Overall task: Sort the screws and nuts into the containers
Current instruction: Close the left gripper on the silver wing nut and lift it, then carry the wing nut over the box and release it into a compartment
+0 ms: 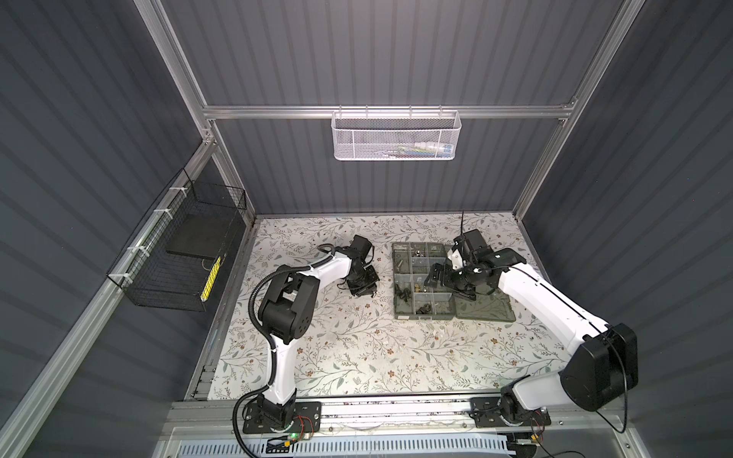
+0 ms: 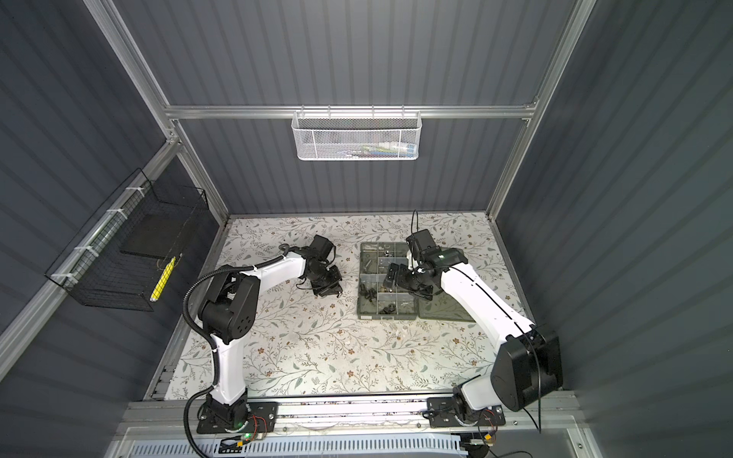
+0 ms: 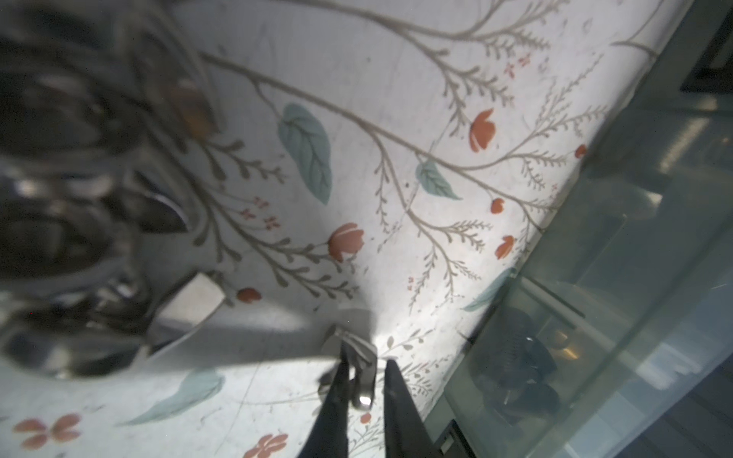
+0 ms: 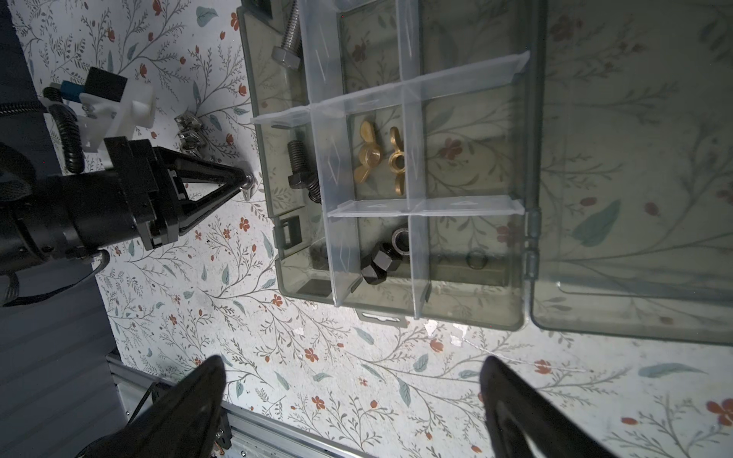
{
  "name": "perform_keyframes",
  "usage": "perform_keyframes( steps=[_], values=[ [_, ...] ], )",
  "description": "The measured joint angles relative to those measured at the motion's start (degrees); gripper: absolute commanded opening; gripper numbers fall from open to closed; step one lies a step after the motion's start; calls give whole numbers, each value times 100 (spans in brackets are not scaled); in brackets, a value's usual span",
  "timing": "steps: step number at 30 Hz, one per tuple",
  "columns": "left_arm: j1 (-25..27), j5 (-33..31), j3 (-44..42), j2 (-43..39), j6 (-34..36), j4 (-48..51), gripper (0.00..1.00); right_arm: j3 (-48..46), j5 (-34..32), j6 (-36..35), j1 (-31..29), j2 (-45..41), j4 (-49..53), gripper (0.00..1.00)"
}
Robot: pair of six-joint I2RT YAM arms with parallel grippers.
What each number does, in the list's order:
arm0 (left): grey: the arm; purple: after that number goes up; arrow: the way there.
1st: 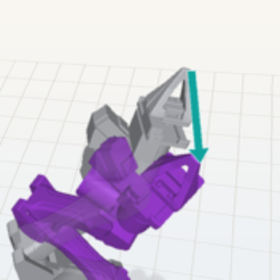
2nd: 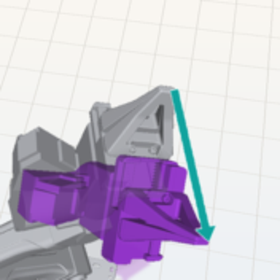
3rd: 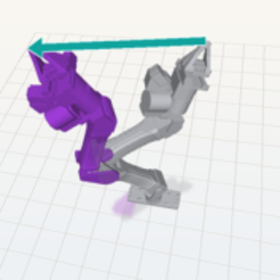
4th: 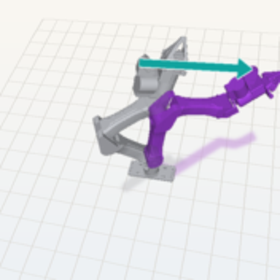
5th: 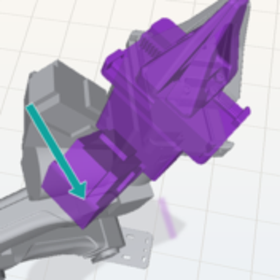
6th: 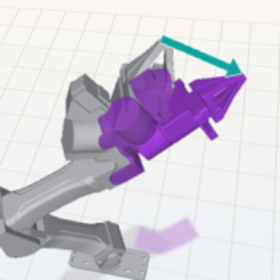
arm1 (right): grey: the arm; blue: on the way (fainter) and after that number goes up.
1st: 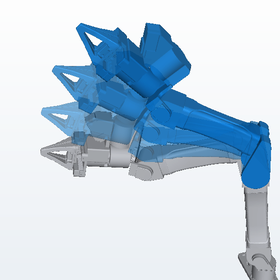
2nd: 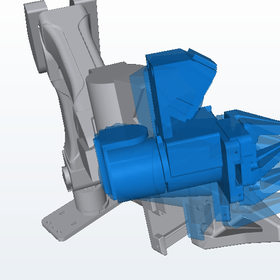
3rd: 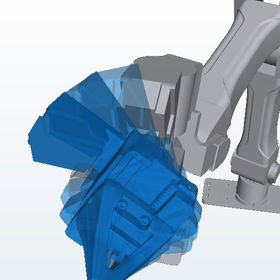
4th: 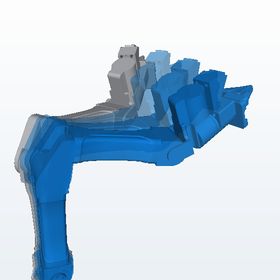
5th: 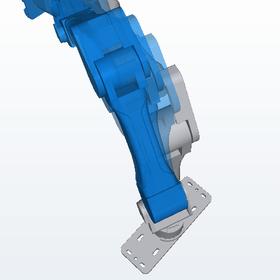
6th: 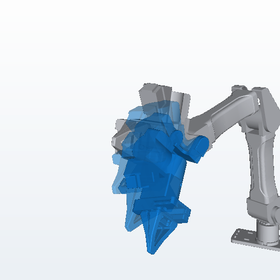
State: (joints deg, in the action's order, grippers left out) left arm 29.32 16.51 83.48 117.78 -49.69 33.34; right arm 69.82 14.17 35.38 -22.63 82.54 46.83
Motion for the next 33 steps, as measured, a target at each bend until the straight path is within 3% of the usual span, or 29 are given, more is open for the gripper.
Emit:
perform_keyframes(
  steps=[13, 26, 33],
  values=[
    [28, -2, 199, 96, 192, 120, 3, -7, -2, 55, 0, 0, -11, 99],
    [262, 24, 2518, 363, 352, 555, 4, 17, -2, 52, 374, -271, 168, 99],
    [758, 291, 3008, 905, 240, 413, 5, 76, 109, 59, 817, -431, 221, 99]
  ],
)
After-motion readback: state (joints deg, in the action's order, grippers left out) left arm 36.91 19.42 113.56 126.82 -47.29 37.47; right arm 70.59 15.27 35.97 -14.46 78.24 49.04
